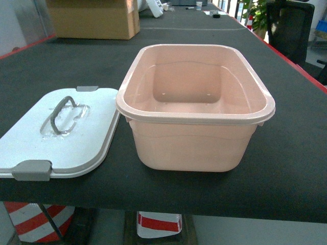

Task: Pick capacitor and pack into box

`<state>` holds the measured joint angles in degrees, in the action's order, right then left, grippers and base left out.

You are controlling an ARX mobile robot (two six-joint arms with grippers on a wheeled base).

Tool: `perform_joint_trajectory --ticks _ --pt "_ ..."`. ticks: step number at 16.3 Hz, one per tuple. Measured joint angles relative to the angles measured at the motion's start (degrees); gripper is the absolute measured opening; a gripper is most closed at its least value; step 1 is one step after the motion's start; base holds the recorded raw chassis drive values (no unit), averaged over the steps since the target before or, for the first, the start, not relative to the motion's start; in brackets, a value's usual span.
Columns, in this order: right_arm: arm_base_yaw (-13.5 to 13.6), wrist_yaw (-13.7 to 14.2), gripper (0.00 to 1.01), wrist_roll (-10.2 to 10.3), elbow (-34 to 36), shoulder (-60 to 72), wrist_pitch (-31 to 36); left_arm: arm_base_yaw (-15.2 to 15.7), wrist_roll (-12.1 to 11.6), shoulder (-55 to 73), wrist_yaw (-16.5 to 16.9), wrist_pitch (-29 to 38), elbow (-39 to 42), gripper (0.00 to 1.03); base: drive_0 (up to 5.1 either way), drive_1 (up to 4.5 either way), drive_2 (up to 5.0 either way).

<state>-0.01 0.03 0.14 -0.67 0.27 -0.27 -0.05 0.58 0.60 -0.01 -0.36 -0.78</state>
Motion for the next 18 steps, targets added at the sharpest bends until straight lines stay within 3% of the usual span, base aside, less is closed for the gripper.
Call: perform_joint_trajectory --ticks 11,14,15,17,18 --pt "0.0 -0.02 0.98 0.0 0.0 0.0 0.0 -0.17 0.04 0.31 0.09 -0.02 0.0 0.43 0.0 0.0 0.0" --pt "0.0 -0.02 0.98 0.0 0.0 0.0 0.0 -13.62 0.87 18.51 -9.49 19.71 -0.09 0.43 0.0 0.0 0.0" --pt "0.0 0.0 0.98 0.0 0.0 0.0 -0.02 -18.62 0.72 34.67 -12.72 34.62 -2.69 0.43 0.0 0.0 0.0" --pt "0.0 -0.02 0.98 0.0 0.0 0.0 0.0 -21.79 0.5 56.02 -13.35 50.82 -14.91 0.43 0.0 0.0 0.0" --pt "0.0 0.0 0.98 0.0 0.0 0.0 -0.02 -23.45 0.48 64.39 -13.62 53.66 -21.7 0.43 0.0 0.0 0.0"
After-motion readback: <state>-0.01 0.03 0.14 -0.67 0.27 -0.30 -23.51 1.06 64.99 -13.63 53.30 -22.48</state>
